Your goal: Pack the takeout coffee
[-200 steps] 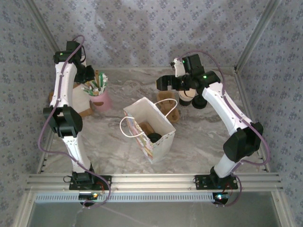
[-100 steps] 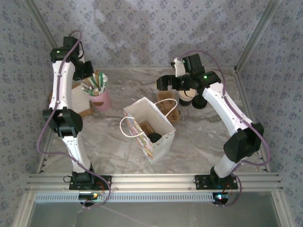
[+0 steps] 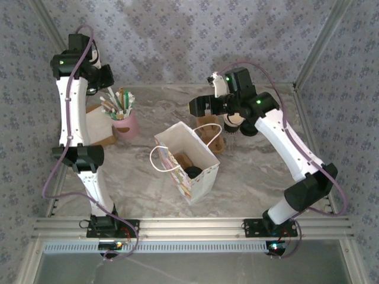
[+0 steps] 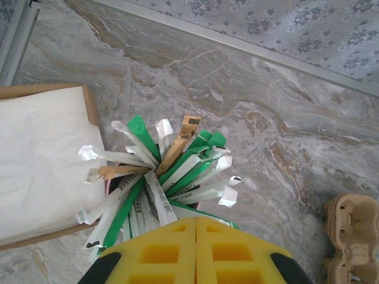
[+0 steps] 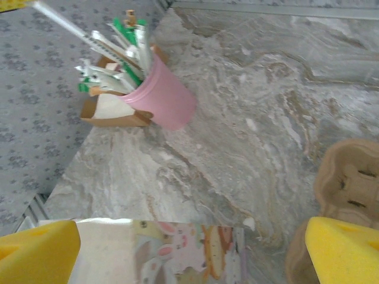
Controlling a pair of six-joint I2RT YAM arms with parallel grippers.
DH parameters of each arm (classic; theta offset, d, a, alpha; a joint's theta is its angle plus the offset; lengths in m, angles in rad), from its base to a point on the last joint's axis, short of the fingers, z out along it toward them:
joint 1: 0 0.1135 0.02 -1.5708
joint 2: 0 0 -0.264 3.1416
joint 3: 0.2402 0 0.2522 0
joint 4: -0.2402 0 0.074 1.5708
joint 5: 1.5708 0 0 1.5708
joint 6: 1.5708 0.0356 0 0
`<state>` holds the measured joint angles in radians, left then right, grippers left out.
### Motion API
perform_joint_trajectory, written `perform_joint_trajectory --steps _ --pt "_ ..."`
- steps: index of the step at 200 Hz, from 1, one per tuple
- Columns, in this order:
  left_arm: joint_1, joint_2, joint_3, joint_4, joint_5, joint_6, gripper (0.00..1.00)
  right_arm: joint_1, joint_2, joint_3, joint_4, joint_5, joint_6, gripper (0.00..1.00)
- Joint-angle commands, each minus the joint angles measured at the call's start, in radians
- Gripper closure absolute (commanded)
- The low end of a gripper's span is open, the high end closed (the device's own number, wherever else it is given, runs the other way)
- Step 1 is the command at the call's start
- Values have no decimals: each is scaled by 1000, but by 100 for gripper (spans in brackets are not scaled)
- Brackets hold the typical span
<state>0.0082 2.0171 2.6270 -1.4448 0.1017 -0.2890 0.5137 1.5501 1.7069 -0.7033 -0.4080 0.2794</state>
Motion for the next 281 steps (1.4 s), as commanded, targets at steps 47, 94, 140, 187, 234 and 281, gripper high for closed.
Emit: perform_joint_trajectory --steps 47,94,140,187,234,281 --pt "15 -217 -4 27 55 -38 94 66 -75 51 1 54 16 0" --pt "20 -337 -41 79 117 -74 92 94 -126 44 -19 107 39 0" --pt "21 -485 -173 161 254 -139 91 94 -199 7 -42 189 77 0" --pt "16 -616 -381 293 455 -236 90 92 -277 -68 -46 245 126 0" --pt "-80 -667 -472 333 541 -272 90 87 -338 -140 -41 271 160 0" --pt "-227 -663 -491 353 492 -290 92 86 -368 -177 -34 275 179 0"
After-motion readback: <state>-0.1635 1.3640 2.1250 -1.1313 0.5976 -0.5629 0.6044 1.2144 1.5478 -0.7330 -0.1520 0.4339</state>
